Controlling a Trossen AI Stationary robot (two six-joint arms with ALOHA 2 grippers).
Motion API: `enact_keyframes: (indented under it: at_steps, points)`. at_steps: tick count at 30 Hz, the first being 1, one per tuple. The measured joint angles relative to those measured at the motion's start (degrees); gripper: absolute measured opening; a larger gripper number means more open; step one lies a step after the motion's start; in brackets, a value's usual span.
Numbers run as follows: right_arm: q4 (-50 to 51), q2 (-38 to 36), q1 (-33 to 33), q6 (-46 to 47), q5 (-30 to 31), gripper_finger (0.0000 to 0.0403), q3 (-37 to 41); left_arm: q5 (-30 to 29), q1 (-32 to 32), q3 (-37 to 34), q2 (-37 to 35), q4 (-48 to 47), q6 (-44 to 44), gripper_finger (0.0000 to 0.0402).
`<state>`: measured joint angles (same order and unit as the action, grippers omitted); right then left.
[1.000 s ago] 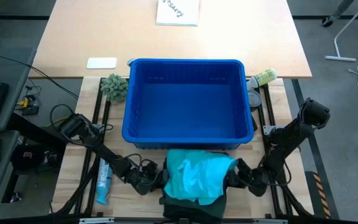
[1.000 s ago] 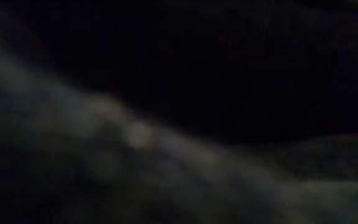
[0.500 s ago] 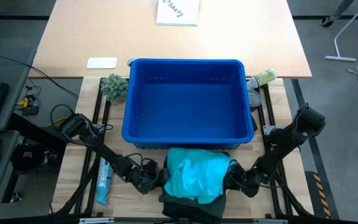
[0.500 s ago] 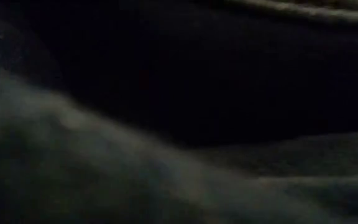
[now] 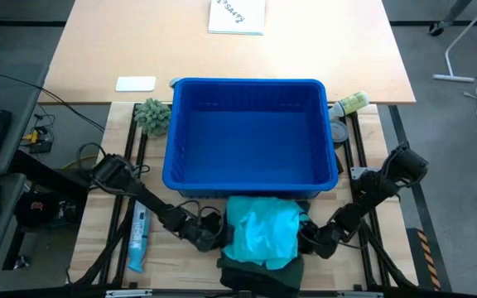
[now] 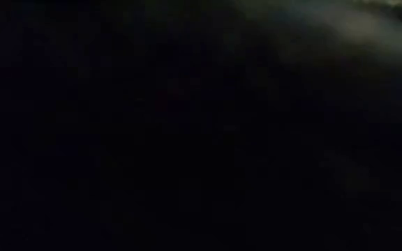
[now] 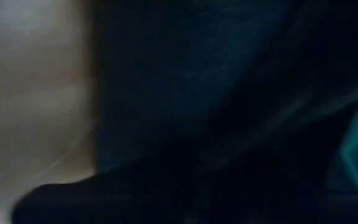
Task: Fold laundry
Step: Put the stacked clothes into the blue laundry bin
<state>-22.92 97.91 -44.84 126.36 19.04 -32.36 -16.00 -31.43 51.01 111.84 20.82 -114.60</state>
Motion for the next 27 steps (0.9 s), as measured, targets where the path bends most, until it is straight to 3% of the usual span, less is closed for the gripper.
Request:
enact_keyframes:
  at_steps: [5, 17, 27]
  points:
    - [0.18, 0.00, 0.29, -1.77, -0.09, 0.0008, -1.01, 3.41, 2.39, 3.24, 0.38, -0.02, 8.79, 0.0004]
    - [4.21, -2.64, 1.51, -9.45, 1.39, 0.0003, -8.83, 4.29, 4.27, 14.39, -1.82, -1.70, 22.94, 0.0000]
    - [8.14, -2.83, 6.89, -21.07, -5.14, 0.0002, -13.64, 10.61, 6.80, 21.04, -1.64, -11.52, 31.71, 0.0000]
